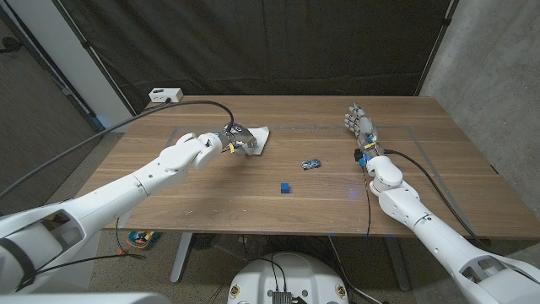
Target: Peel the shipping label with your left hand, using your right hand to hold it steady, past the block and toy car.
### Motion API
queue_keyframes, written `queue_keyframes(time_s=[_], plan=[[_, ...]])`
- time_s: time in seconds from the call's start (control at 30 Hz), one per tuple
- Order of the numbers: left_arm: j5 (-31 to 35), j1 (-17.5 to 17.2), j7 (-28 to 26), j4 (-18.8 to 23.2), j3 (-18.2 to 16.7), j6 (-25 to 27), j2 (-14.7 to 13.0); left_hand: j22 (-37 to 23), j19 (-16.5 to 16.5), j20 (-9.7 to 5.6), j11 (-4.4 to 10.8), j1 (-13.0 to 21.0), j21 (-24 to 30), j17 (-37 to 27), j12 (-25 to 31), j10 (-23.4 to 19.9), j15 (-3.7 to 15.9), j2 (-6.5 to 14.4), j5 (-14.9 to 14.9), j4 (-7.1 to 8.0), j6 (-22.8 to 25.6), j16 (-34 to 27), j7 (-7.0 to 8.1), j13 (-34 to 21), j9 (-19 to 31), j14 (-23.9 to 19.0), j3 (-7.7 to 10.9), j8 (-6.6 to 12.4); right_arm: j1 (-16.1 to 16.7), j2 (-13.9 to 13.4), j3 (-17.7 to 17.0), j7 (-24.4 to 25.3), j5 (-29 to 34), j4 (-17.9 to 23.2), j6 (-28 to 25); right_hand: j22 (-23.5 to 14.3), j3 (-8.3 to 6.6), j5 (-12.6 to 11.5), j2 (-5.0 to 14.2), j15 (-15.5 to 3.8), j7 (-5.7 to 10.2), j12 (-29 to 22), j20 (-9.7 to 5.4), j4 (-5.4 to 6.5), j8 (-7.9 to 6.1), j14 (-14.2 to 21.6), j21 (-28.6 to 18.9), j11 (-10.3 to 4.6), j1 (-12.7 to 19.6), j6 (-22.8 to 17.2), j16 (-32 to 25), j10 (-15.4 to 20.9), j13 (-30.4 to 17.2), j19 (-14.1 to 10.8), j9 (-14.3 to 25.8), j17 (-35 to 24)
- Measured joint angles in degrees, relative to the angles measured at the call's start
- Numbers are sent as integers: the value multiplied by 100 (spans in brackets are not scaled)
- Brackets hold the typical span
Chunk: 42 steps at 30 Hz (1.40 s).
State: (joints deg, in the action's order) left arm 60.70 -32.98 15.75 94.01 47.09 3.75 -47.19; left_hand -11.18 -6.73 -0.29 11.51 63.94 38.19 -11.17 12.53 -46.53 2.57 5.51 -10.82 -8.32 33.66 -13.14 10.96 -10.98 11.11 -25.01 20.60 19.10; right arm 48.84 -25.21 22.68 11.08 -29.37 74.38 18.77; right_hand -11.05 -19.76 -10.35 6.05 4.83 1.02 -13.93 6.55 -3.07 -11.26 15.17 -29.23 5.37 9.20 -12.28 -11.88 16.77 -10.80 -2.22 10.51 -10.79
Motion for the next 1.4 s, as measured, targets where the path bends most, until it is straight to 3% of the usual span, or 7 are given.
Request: queue_keyframes(time_s=[0.3, 0.6, 0.8, 0.9, 0.97, 1.2, 1.4], plan=[[-67, -163, -516, -142, 6, 103, -1, 0, -242, -90, -612, 616, 201, -92, 213, -839, 32, 47, 48, -118, 685, -107, -643, -230, -24, -730, 361, 453, -16, -15, 13, 57, 57, 41, -55, 0, 0, 0, 0, -24, 0, 0, 0, 0, 0, 24, 0, 1, 0, 0, 0, -1, 0, 0, 0, 0], [-50, -463, -1677, -264, 4, 392, -3, -24, -302, -150, -670, 872, 367, -270, 306, -1165, 70, -119, 48, -95, 1212, -307, -1069, -455, -19, -1074, 252, 786, 3, -30, 17, 82, 73, 107, -71, 0, -17, 0, 0, -24, 0, 0, 0, 16, 0, 24, 23, 1, 0, 0, 0, -1, 0, 0, 0, 0], [34, -632, -2525, -371, -35, 590, 73, -43, -348, -195, -598, 934, 461, -349, 274, -1336, 91, -182, 62, -77, 1756, -400, -1034, -437, -89, -1258, 176, 807, 33, -31, 17, 68, 71, 121, -61, 0, -17, -28, 0, -24, 0, 0, 0, 16, 0, 24, 23, -19, 0, 0, 0, 19, 0, 0, 0, 0], [104, -698, -3030, -477, -37, 680, 138, -43, -360, -207, -294, 940, 484, -362, 243, -1644, 99, -190, 87, -80, 3030, -410, -397, -425, -89, -1313, 125, 807, 48, -25, 16, 16, 43, 121, -12, 0, -17, -28, 0, -24, 0, 0, 0, 16, 0, 24, 23, 2, 0, 0, 0, 40, 0, 0, 0, 0], [169, -731, -3512, -588, -37, 746, 198, -43, -380, -187, -304, 941, 508, -387, 243, -1658, 113, -190, 87, -79, 3436, -429, -50, -419, -80, -1368, 125, 847, 64, -24, 13, -2, 26, 121, 2, 0, -17, -28, 0, -36, 0, 0, 0, 15, 0, 61, 23, 2, 1, 0, 0, 39, 0, -3, 0, 12], [262, -730, -4915, -901, -3, 864, 361, -71, -449, -181, -329, 979, 594, -441, 242, -1688, 122, -210, 87, -48, 3485, -488, 0, -402, -100, -1493, 64, 796, 119, -43, 2, -38, -13, 218, 16, -29, -247, -27, -45, -164, -22, -89, -82, -328, -40, 562, -3, -20, 442, -186, -67, 383, -31, -290, 0, 13], [262, -699, -4915, -1093, 32, 864, 528, -71, -476, -199, -351, 1046, 663, -492, 211, -1726, 132, -205, 87, -46, 3544, -531, -2, -385, -100, -1628, 16, 756, 173, -100, 2, 2, 5, 339, -47, -29, -246, -28, -75, -217, -31, -112, -83, -390, -40, 626, -5, -39, 500, -257, -67, 469, -31, -327, 0, 13]])
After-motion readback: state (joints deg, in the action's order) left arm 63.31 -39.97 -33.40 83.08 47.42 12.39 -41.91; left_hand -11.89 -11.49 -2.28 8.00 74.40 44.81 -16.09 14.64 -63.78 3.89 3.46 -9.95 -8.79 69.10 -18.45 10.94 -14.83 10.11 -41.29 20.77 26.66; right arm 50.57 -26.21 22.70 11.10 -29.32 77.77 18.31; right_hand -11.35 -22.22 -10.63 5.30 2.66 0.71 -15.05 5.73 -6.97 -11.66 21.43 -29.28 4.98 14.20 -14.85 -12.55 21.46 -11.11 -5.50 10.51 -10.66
